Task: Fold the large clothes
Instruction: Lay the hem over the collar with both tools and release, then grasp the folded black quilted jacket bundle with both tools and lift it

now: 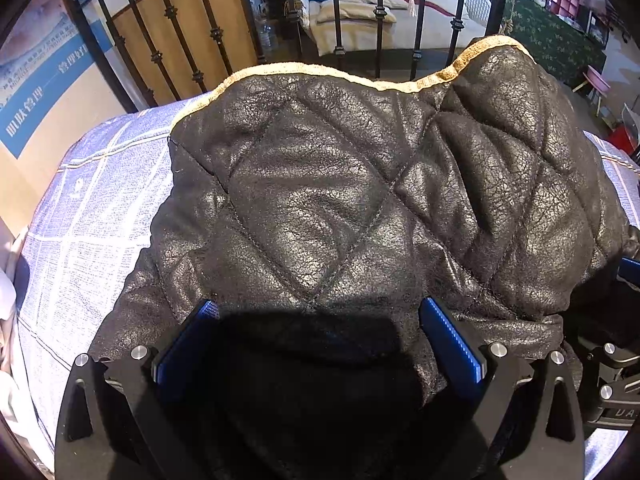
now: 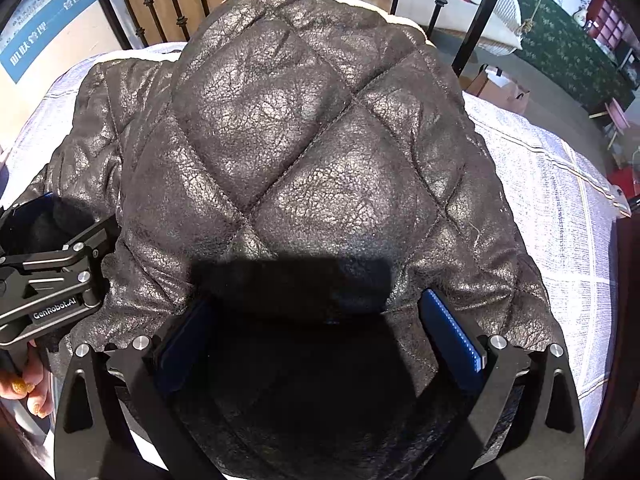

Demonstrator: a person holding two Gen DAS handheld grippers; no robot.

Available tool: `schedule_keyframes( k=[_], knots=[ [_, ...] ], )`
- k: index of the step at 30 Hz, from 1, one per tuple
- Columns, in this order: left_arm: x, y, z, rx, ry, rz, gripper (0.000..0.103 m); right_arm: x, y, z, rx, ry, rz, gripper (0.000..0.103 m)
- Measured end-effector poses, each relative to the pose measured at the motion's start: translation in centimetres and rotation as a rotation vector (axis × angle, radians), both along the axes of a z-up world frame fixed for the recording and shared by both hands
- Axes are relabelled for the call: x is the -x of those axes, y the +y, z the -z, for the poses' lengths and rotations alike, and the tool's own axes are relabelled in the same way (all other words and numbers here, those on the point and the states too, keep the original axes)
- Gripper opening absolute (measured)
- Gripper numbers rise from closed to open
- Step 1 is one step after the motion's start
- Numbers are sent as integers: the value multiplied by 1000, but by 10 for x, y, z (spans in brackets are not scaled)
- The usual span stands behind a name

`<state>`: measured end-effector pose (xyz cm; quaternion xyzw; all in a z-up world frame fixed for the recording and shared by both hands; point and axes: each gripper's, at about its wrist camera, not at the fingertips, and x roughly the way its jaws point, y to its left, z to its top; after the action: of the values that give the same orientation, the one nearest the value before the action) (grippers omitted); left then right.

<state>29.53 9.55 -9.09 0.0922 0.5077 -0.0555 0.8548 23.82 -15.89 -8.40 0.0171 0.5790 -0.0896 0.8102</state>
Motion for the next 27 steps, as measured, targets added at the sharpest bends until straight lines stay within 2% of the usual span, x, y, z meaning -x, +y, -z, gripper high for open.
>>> schedule_keyframes(
  k=[6,9,15,18,22,25,27],
  knots=[
    [24,-2,-5,-12,-103,10,99,23,23,-9,63,-72,22,99],
    [45,-3,-15,-30,-159,39,99,44,31,-20,68,-145,33,99],
    [86,22,-49,70,-194,34,97,96,33,-47,-16,-280,31,99],
    [111,43,-65,110,-215,40,97,124,33,-61,-59,-325,17,98],
    [138,88,-78,119,-250,12,97,153,13,-72,-112,-344,20,98],
    [143,136,-88,171,-225,-33,97,165,-16,-80,-140,-342,62,98],
    [139,165,-91,234,-169,-43,97,170,-38,-86,-180,-341,92,98]
  ],
)
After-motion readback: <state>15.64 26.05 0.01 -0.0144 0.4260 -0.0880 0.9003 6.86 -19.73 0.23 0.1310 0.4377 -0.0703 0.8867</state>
